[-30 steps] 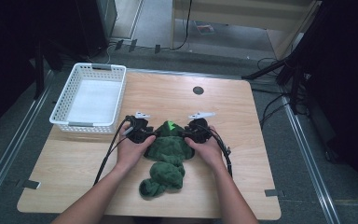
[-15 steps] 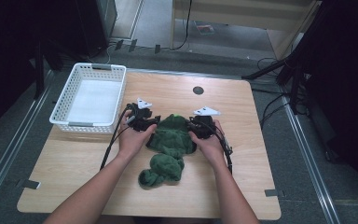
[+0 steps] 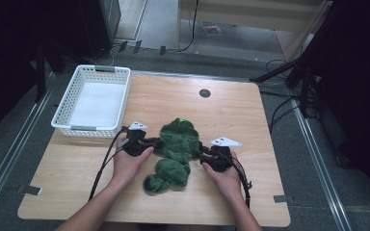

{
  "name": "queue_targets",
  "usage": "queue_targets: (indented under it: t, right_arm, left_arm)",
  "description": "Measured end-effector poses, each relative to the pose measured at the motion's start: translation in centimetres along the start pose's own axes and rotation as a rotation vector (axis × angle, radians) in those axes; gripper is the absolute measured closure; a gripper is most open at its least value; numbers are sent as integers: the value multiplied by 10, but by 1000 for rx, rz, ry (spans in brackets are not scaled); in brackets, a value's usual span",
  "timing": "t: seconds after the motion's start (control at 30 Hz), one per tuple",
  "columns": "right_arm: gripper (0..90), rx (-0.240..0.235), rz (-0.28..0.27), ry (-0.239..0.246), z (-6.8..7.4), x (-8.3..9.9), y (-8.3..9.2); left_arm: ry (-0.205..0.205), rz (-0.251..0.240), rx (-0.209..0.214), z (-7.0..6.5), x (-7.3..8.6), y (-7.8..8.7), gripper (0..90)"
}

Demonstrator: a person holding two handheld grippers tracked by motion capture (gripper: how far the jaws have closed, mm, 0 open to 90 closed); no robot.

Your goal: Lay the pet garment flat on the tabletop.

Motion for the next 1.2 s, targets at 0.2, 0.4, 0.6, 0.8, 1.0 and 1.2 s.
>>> queue_targets:
  t: [0.2,0.4,0.6,0.8,1.0,1.2]
  right_arm:
    - [861,-68,22,38,17,-1,-7]
    - [875,-41,48,-2,6,1,9]
    - [800,-16,75,-31,1,9,6]
    - [684,-25,-96,-13,17,-17,24]
    - [734,28,-17,48,29,-19,-13]
    - [757,62,54,22,17,-10,-32]
  left_arm:
    - [-14,25,40,1,1,7,868]
    - [8,82,27,18,9,15,879]
    - [-15,45,-20,13,7,14,781]
    - [-59,-99,-50,2,-9,32,600]
    - [-115,-26,-55,-8,-2,10,758]
    - [-75,12,-95,2,3,1,851]
Point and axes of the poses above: each handheld gripper's, and its own axes: y roughly backward along the jaws, x roughly out of its underside, z roughly to its left, the point moved 5 cm from there along -y, roughly forward along the jaws, and after that the axes turned 3 degrees about -z, right-handed, at the moved point
